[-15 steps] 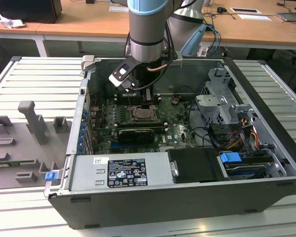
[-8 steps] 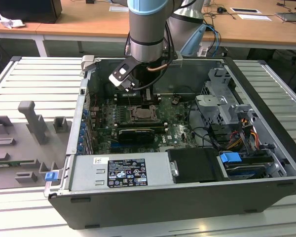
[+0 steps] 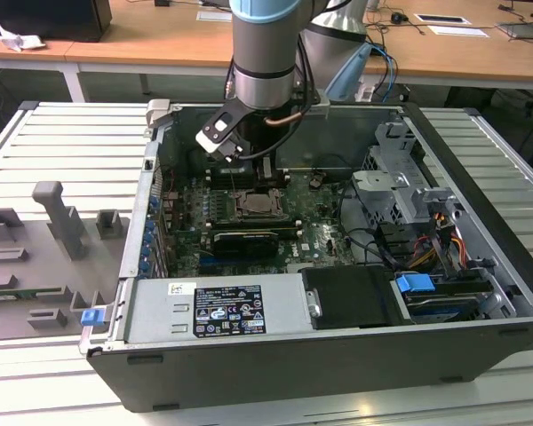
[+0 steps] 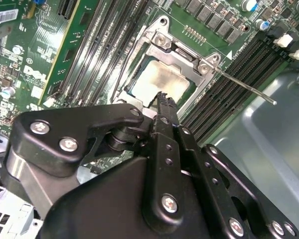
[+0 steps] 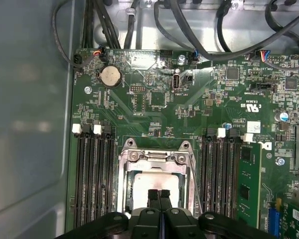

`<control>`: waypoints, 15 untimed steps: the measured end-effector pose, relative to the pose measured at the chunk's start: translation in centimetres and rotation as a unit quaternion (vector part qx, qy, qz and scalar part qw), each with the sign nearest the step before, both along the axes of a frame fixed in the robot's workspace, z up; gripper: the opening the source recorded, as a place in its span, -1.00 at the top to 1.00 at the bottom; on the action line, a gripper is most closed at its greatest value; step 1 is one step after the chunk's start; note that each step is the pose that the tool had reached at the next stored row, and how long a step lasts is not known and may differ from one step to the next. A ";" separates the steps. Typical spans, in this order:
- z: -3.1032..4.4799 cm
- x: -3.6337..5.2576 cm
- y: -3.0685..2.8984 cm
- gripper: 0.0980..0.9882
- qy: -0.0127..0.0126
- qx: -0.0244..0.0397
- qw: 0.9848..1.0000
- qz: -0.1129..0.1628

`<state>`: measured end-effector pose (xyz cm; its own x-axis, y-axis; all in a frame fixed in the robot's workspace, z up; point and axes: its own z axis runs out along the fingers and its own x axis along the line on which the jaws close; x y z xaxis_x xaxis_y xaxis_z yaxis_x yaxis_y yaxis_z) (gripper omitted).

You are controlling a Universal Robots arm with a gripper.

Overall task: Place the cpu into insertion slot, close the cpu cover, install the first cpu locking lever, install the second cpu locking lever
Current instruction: 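Install the first cpu locking lever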

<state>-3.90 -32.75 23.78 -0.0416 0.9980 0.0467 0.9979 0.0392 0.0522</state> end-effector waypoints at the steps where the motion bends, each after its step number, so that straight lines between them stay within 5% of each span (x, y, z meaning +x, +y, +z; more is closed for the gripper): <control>1: 0.29 0.00 0.00 0.98 0.000 0.000 1.000 0.000; 11: 1.74 0.00 0.00 0.98 0.000 0.000 1.000 0.001; 15: 1.75 0.00 0.00 0.98 0.000 0.000 0.998 0.061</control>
<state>-3.90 -32.75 25.53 -0.1623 0.9857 0.0465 0.9858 0.1598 0.0522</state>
